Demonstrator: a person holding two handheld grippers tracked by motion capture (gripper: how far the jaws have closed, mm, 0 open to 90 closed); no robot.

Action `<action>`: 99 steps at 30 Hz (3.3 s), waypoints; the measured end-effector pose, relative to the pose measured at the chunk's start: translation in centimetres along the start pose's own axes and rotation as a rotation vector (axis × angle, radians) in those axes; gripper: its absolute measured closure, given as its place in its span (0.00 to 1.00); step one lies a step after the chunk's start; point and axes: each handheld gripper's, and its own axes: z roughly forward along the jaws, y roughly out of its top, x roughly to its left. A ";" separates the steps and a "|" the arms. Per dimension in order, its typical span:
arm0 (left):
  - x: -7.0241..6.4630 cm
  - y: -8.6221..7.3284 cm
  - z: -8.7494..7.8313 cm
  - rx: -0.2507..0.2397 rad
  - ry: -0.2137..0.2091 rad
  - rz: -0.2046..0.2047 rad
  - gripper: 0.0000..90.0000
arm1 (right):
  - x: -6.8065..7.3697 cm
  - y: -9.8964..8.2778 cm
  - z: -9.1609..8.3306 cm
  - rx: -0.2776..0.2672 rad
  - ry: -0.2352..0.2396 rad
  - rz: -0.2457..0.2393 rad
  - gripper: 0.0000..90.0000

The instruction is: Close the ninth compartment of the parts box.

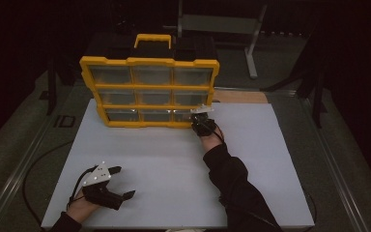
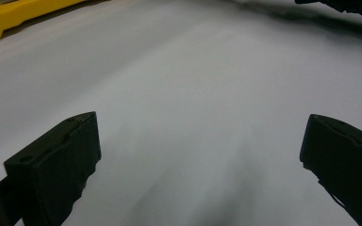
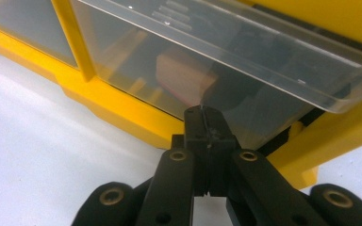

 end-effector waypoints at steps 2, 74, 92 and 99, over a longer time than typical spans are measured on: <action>0.0 0.0 0.0 0.002 0.000 0.003 0.00 | 0.1 0.0 0.0 -0.007 0.002 0.005 1.00; 0.1 0.0 -0.2 -0.007 0.000 -0.002 0.00 | 1.8 1.3 -3.4 -0.128 0.406 -0.084 0.10; 0.0 0.0 -0.2 -0.012 0.003 -0.004 0.00 | 0.9 0.5 -6.8 -0.156 0.413 -0.136 0.11; 0.0 0.1 -0.2 -0.009 0.005 -0.004 0.00 | 0.5 -0.5 -7.7 -0.162 0.406 -0.137 0.10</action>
